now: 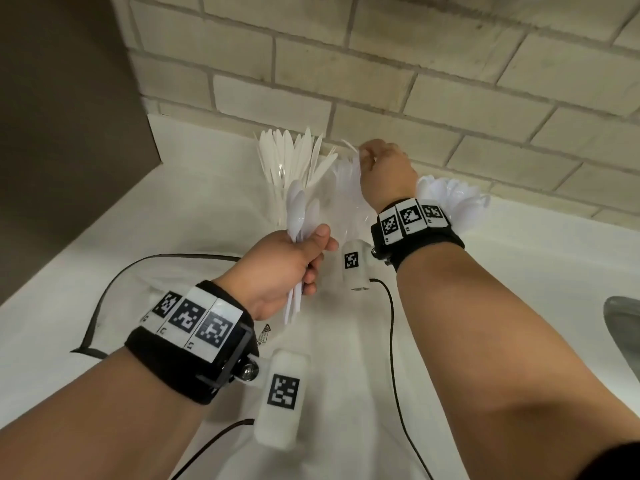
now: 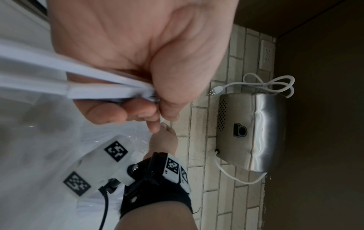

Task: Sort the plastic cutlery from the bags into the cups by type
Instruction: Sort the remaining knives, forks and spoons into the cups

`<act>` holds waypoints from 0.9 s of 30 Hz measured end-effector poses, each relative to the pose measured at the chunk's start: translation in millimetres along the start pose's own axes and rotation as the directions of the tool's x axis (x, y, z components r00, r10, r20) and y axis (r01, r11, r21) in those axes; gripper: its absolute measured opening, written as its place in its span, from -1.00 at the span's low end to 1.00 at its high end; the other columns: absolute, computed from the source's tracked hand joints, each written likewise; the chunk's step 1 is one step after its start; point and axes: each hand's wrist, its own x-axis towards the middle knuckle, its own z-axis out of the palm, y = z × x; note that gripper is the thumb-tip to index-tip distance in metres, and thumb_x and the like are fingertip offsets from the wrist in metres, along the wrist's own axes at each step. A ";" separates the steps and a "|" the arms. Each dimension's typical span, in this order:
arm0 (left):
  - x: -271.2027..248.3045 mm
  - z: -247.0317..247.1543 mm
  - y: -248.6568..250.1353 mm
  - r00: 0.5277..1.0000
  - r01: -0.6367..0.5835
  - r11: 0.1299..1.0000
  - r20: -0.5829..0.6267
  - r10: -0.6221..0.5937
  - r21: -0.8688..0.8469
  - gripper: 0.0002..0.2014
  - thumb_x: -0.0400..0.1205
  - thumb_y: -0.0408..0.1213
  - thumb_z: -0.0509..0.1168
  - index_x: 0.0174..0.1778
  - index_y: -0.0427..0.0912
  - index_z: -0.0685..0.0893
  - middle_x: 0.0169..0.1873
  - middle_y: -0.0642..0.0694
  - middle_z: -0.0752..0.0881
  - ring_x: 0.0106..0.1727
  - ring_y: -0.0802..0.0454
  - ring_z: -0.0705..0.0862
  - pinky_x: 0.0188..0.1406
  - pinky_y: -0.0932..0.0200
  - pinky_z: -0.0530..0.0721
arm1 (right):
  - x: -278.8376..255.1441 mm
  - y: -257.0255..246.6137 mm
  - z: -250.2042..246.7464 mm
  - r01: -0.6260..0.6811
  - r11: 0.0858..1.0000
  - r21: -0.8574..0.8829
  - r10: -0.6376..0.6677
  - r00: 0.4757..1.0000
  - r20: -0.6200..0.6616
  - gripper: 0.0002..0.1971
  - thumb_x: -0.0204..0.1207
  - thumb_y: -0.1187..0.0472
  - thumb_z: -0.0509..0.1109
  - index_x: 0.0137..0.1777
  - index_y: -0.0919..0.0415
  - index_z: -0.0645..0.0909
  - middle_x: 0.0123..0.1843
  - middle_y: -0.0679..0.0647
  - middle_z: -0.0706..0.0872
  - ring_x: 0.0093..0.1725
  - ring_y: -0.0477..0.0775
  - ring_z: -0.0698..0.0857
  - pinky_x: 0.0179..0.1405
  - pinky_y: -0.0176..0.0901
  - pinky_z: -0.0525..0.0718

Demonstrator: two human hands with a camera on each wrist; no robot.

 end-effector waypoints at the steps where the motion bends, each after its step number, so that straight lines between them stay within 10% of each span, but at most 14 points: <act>1: 0.6 1.4 1.2 1.000 0.001 1.000 0.003 -0.001 0.002 -0.71 0.67 -0.07 0.25 -0.13 -0.23 0.70 -0.49 -0.03 0.40 -0.57 0.12 0.36 -0.52 0.20 0.45 | -0.3 -0.5 -0.8 -0.012 0.999 -0.039 0.012 1.000 0.018 -0.68 0.71 0.04 0.07 0.36 0.00 0.53 0.35 0.11 0.58 0.36 0.21 0.51 0.35 0.08 0.40; 19: 3.2 12.3 -0.3 0.999 0.014 1.000 0.029 -0.014 0.016 -0.76 0.67 -0.12 0.28 -0.15 -0.21 0.70 -0.50 -0.02 0.40 -0.56 0.12 0.38 -0.53 0.23 0.47 | 2.3 -10.3 -3.2 0.141 0.963 -0.230 -0.075 0.959 0.273 -0.50 0.70 -0.17 -0.05 0.60 -0.07 0.22 0.58 0.05 0.39 0.55 0.19 0.34 0.51 0.33 0.20; 27: 2.6 2.4 -2.8 1.000 0.006 1.000 0.014 -0.006 0.017 -0.76 0.66 -0.11 0.28 -0.12 -0.23 0.70 -0.49 -0.02 0.40 -0.55 0.11 0.39 -0.50 0.22 0.49 | 9.1 -1.8 -2.4 0.053 0.985 0.165 -0.078 0.986 0.150 -0.66 0.70 0.10 0.15 0.41 0.18 0.45 0.36 0.22 0.51 0.22 0.22 0.62 0.29 0.04 0.55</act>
